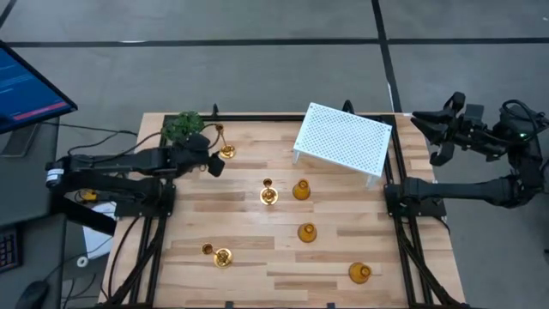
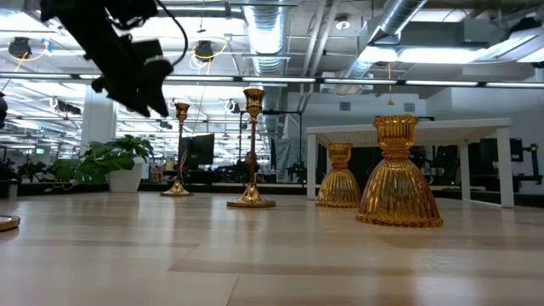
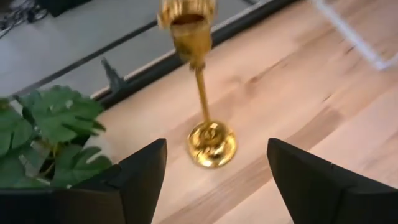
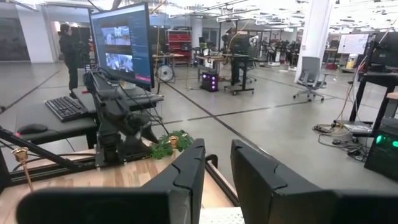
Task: Pick & Place candle stick holders
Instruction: Put the top gold candle holder on the shelf
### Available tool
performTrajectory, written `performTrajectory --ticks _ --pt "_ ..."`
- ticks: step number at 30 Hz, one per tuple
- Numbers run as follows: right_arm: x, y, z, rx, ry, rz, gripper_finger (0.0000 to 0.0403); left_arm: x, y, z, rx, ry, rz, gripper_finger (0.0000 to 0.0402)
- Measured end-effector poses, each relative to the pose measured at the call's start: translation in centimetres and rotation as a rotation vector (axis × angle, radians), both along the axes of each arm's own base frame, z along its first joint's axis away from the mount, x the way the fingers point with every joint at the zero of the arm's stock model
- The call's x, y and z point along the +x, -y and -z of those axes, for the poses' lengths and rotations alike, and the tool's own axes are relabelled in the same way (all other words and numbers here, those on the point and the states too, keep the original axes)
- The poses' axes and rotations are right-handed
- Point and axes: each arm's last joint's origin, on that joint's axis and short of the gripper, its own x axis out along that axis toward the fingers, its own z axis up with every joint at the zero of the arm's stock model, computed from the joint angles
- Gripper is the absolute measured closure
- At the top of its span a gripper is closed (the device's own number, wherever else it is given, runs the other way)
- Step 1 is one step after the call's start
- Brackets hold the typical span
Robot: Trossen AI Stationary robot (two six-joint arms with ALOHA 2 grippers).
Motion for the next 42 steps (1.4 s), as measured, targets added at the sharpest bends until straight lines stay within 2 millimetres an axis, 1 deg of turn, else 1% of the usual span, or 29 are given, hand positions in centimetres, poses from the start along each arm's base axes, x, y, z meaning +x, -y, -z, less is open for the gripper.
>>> performTrajectory --ticks 3,9,14,17,20,23,28,32,36,42 --pt "0.0 0.0 0.0 0.005 0.002 -0.004 0.0332 0.5 -0.2 1.1 -0.004 -0.037 0.019 0.0120" --pt "0.0 0.0 0.0 0.005 0.002 -0.004 0.0332 1.7 -0.8 2.6 0.056 0.042 0.078 0.0127" --pt "0.0 0.0 0.0 0.023 0.010 -0.004 0.0332 1.3 -1.8 4.2 0.061 0.006 0.031 0.0132" --pt "0.0 0.0 0.0 0.029 0.013 -0.005 0.0332 1.2 -2.2 5.0 0.067 0.032 0.060 0.0132" --pt "0.0 0.0 0.0 0.037 0.016 -0.005 0.0332 1.4 -2.7 5.0 0.094 0.078 0.090 0.0132" --pt "0.0 0.0 0.0 0.047 0.021 -0.005 0.0332 1.2 -3.2 5.5 0.115 0.071 0.076 0.0132" --pt "0.0 0.0 -0.1 0.051 0.032 -0.005 0.0332 1.1 -3.9 5.5 0.124 0.151 0.115 0.0132" --pt "0.0 0.0 -0.4 0.044 0.065 -0.006 0.0332 1.2 -4.3 5.5 0.134 0.157 0.108 0.0137" --pt "0.0 0.0 -0.4 0.044 0.067 -0.006 0.0332 1.2 -4.7 5.0 0.197 0.161 0.114 0.0148" --pt "0.0 0.0 -0.4 0.044 0.067 -0.006 0.0332 1.2 -5.4 5.3 0.191 0.157 0.104 0.0161"
